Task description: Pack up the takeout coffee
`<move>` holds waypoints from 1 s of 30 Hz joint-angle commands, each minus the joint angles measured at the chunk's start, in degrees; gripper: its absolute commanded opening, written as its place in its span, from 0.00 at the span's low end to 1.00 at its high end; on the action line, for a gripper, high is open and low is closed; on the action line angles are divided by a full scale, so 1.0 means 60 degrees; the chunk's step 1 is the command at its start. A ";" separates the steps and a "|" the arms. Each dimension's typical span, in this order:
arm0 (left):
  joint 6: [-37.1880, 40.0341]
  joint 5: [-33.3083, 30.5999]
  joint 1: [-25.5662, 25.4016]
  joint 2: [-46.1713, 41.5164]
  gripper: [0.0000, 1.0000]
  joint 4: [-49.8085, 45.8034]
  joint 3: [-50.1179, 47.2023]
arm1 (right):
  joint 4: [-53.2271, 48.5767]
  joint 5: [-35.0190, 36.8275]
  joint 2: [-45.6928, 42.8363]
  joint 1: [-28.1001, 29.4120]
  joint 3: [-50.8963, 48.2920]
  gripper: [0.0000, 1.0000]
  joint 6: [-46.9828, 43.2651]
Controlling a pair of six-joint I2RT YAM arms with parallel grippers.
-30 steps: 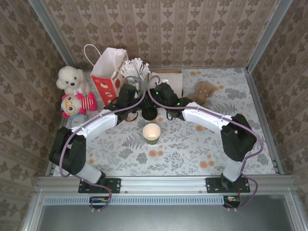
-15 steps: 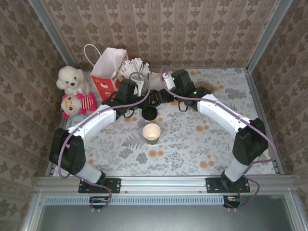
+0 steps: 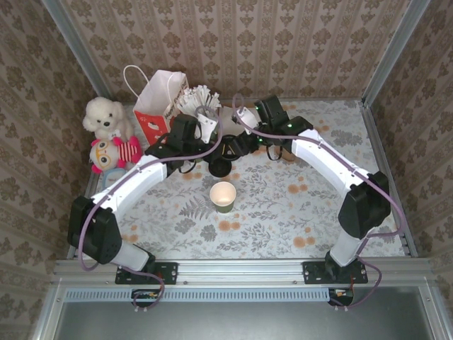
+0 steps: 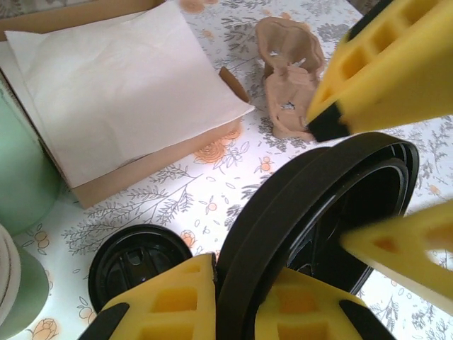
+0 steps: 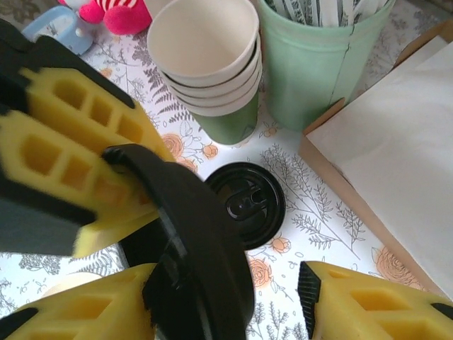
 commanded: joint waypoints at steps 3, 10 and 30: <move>0.0319 0.0631 -0.0147 -0.0549 0.11 0.0037 0.0023 | -0.0342 -0.0048 0.0178 0.0159 0.0500 0.31 -0.0065; 0.0636 0.0768 -0.0283 -0.0788 0.16 -0.0512 -0.0030 | -0.0481 0.0140 -0.0335 0.0357 0.0351 0.13 -0.0258; -0.2097 0.2599 0.2218 -0.5665 1.00 -0.0064 -0.1638 | 0.5607 0.2414 -0.4865 0.1825 -0.3872 0.10 -0.9236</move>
